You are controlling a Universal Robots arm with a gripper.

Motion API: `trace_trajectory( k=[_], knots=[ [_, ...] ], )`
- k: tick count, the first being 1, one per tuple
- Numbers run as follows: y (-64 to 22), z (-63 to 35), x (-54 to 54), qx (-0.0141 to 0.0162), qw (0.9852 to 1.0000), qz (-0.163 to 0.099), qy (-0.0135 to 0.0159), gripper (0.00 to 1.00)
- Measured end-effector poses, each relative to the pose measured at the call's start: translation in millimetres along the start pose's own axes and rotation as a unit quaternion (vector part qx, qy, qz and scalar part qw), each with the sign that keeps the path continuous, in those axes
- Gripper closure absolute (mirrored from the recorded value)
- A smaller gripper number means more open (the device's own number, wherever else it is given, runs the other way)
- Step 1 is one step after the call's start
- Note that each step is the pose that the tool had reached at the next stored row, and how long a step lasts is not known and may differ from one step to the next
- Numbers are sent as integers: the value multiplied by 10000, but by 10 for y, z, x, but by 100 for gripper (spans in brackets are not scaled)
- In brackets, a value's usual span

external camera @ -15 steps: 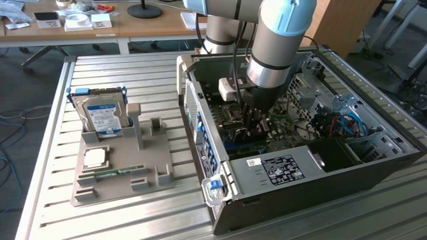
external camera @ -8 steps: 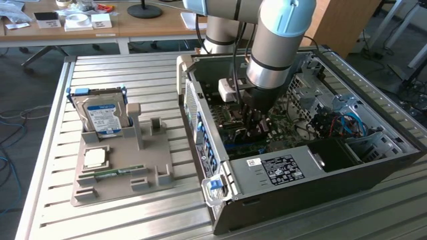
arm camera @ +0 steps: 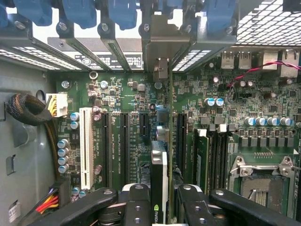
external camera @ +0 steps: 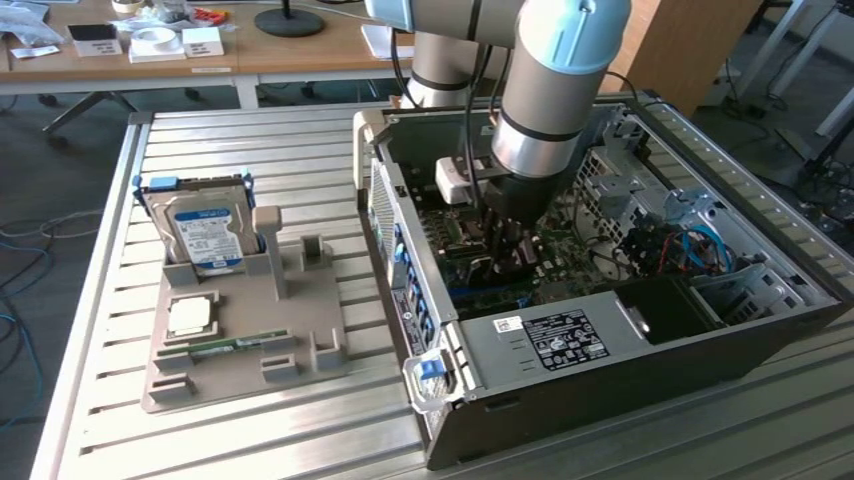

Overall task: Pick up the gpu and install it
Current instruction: 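Insert the gpu into the slot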

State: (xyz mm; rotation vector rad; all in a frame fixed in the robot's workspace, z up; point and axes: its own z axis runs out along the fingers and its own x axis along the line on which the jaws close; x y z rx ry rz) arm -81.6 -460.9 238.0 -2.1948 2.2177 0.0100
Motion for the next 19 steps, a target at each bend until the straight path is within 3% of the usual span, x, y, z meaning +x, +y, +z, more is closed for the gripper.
trace_trajectory(
  k=[19],
  knots=[
    [5,13,0,-2,10000,1,-2,73]
  ],
)
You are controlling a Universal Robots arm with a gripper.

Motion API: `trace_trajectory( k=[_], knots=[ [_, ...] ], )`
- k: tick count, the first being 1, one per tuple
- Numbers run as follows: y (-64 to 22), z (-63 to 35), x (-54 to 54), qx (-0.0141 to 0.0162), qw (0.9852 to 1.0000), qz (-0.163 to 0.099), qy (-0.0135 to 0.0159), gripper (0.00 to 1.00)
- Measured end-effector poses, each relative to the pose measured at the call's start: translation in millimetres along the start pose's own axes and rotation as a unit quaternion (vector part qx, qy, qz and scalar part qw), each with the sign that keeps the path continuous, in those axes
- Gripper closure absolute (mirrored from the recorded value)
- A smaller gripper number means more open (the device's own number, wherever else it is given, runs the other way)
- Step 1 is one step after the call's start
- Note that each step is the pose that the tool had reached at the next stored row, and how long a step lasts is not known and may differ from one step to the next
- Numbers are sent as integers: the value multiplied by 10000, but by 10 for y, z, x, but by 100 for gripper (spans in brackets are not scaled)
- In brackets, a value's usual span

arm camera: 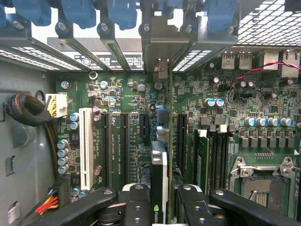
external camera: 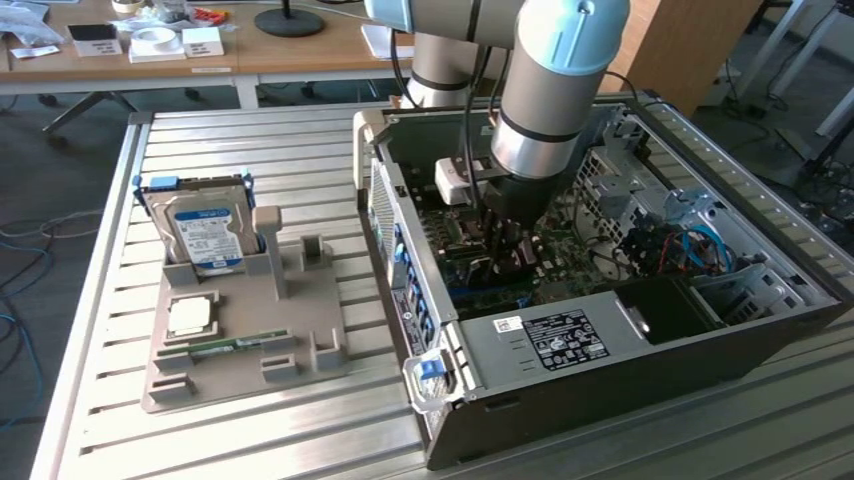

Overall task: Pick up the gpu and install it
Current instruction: 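Insert the gpu into the slot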

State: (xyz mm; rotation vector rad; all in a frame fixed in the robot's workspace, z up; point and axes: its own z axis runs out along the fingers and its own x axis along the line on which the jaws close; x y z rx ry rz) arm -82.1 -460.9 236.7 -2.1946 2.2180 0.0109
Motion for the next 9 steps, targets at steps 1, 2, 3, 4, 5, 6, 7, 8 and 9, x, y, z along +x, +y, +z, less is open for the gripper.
trace_trajectory(
  k=[1,2,3,4,5,6,7,8,9],
  knots=[
    [2,5,-1,2,10000,2,-6,72],
    [1,4,-1,5,10000,2,-3,66],
    [0,0,-1,2,10000,1,1,66],
    [-2,1,0,3,10000,-1,1,66],
    [-1,0,0,2,10000,0,1,60],
    [-1,-1,0,2,10000,-1,2,60],
    [-1,0,0,2,10000,0,2,60],
    [-1,-1,0,2,10000,-1,2,60],
    [-1,-1,1,2,10000,0,3,60]
  ],
)
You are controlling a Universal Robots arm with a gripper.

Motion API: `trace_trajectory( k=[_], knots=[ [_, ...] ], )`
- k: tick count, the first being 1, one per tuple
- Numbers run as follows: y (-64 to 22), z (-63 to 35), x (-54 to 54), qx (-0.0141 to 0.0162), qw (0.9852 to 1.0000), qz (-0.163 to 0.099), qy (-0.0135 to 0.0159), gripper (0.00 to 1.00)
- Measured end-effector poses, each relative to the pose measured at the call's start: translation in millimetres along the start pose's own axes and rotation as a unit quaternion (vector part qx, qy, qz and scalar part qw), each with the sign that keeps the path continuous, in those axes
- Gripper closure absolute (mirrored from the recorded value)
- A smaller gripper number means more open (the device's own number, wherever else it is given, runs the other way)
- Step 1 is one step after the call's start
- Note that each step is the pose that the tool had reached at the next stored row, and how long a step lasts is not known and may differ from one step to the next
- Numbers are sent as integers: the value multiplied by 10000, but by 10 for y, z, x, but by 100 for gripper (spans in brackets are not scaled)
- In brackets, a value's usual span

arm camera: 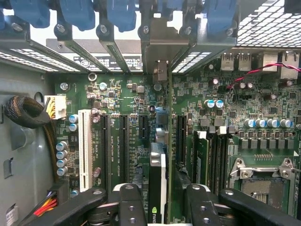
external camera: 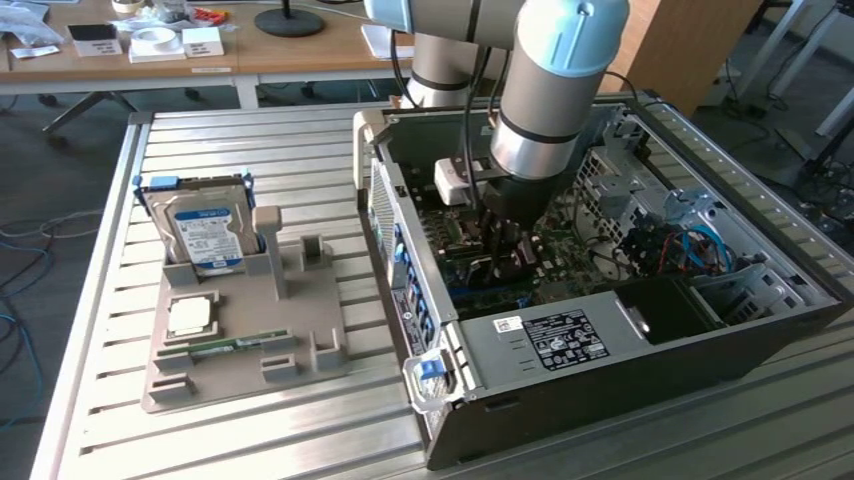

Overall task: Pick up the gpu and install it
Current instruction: 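Insert the gpu into the slot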

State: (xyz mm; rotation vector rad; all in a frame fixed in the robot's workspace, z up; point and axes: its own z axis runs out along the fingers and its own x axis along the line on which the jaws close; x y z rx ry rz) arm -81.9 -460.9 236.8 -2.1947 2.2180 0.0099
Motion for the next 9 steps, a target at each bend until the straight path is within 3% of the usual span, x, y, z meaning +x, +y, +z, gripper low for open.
trace_trajectory(
  k=[9],
  knots=[
    [-1,-83,-2,0,10000,0,0,60]
  ],
)
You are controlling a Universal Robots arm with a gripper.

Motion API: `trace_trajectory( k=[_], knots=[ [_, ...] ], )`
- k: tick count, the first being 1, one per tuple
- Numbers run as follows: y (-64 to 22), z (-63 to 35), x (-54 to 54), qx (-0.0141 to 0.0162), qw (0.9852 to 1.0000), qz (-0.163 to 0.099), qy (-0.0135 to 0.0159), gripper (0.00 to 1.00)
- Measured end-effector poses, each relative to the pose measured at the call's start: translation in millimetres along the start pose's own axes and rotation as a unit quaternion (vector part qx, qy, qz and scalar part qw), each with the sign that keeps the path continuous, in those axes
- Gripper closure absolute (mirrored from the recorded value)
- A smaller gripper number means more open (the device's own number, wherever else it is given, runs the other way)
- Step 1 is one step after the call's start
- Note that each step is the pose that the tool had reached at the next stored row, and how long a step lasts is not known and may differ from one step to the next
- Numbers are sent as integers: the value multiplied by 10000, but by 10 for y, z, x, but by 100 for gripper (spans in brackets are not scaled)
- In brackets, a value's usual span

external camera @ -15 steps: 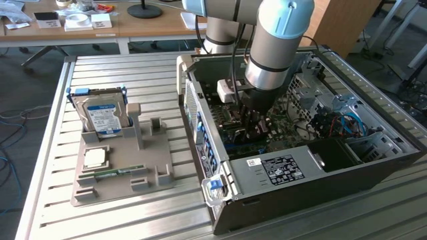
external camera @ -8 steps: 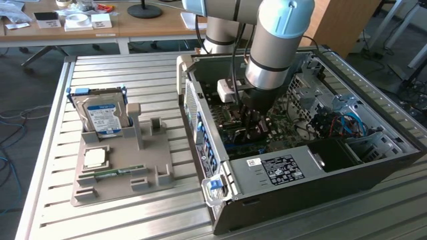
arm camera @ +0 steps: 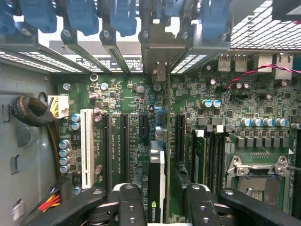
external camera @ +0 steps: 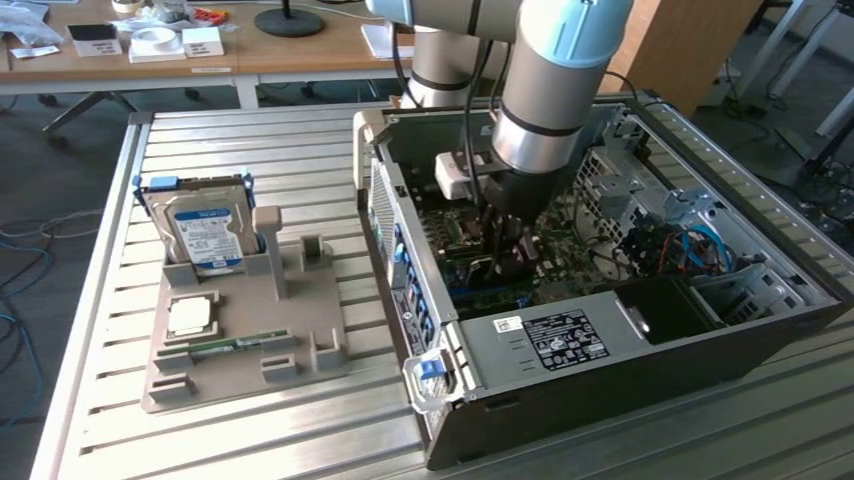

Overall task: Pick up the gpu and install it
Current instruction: 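Insert the gpu into the slot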

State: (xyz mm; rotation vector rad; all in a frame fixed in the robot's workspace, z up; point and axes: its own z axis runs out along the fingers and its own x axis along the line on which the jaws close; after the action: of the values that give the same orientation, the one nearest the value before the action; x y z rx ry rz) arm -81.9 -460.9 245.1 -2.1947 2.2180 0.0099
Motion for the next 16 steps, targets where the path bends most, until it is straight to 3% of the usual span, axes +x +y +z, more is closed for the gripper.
trace_trajectory(
  k=[16],
  knots=[
    [-3,-267,-5,0,10000,0,1,60]
  ],
)
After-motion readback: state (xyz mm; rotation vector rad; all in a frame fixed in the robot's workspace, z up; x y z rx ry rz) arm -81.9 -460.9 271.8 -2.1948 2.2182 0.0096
